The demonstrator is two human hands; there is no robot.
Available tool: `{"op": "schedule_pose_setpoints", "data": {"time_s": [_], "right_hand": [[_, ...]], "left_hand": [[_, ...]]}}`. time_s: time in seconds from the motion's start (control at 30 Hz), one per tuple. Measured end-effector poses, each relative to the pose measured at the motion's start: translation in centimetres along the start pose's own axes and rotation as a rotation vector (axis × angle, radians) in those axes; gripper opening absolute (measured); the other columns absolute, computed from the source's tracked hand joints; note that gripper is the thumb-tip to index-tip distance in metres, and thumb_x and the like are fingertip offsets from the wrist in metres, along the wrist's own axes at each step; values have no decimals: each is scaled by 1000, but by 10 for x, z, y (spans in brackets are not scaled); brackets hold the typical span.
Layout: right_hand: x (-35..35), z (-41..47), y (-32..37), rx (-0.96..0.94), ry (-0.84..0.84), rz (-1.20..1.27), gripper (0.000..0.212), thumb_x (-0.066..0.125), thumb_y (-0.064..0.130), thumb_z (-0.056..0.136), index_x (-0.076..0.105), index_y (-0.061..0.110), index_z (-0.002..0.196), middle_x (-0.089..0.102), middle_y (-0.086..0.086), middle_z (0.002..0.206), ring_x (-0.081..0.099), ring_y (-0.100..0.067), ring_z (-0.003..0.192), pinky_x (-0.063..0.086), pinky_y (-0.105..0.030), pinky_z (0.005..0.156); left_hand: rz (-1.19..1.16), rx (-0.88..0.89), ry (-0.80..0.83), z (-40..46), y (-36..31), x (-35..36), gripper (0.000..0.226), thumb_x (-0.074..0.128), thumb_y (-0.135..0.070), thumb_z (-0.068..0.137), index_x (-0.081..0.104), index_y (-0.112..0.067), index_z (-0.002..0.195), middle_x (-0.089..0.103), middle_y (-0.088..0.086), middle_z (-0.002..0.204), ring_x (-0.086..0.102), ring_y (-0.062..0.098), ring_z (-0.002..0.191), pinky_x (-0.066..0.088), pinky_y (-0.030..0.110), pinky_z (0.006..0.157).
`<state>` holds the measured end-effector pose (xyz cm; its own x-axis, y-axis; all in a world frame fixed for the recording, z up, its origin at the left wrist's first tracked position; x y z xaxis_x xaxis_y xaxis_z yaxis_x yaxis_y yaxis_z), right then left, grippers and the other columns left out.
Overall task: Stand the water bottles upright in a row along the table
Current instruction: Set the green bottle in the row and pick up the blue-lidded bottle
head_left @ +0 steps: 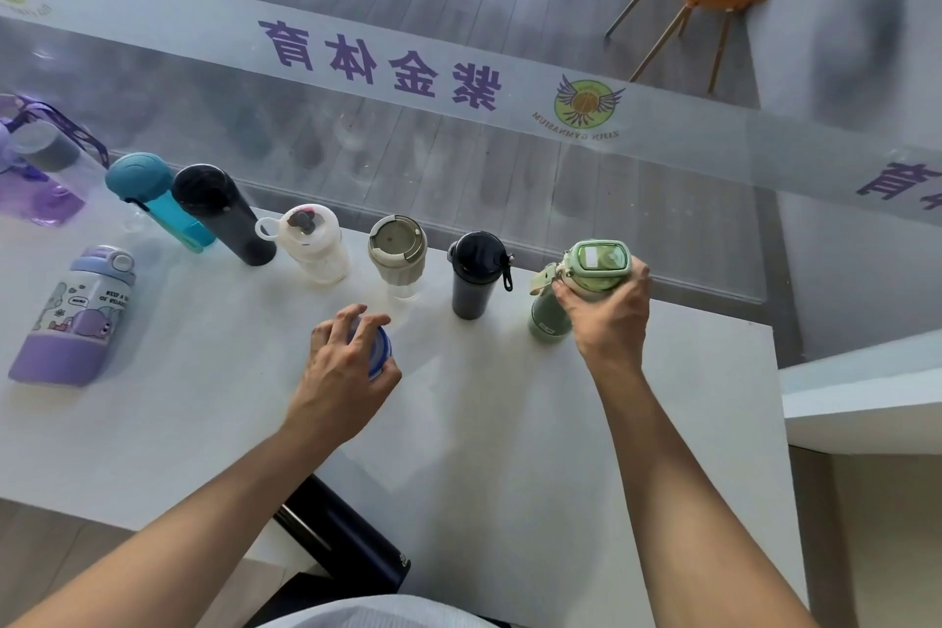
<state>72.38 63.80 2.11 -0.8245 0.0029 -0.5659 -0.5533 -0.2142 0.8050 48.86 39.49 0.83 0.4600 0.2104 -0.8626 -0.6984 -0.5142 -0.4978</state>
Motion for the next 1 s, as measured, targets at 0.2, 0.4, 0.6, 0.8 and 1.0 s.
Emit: {"op": "schedule_pose_setpoints", "data": {"time_s": [0.2,0.4,0.6,0.8,1.0], "right_hand": [[3,-4,-14,86,50,47,97,93,40,59,40,15,136,48,-3,129,50,-22,119,45,-34,99],[-12,-55,-39,263,51,-69,84,87,24,72,39,11,139,46,-10,117,53,-26,110,47,-41,97],[26,-149,-40,182,565,-27,69,81,31,76,48,34,137,48,10,124,52,-5,116,49,-33,101],[23,-166,-47,221,559,29,86,87,48,67,36,45,137,48,22,133,51,-3,120,51,-23,97],[-2,-149,-71,237,458,29,86,88,42,69,41,30,140,55,9,136,57,-11,120,55,-32,98]], "left_hand": [[-12,18,139,-3,-5,4,78,69,-26,72,37,-31,143,25,3,153,30,36,131,38,49,103],[-101,102,118,-5,-27,11,81,71,-27,70,36,-32,144,40,-2,132,43,26,116,43,36,92],[-134,229,186,-6,-69,37,85,80,-35,71,36,-31,144,44,-2,129,47,22,113,45,32,91],[-139,344,313,-11,-124,71,93,86,-40,69,32,-32,145,42,-4,137,44,18,122,48,31,95],[-138,443,396,-17,-163,97,92,82,-49,71,31,-33,145,40,-6,142,44,16,126,49,29,97]]}}
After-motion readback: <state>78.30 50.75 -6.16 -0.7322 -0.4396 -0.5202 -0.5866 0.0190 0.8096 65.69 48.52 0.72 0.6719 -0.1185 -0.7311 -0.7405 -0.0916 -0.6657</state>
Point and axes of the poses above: each hand's wrist, its own z-axis towards the middle knuckle, its own x-axis out of the palm, y = z × x, the point moved 6 cm from there along z, towards the middle knuckle
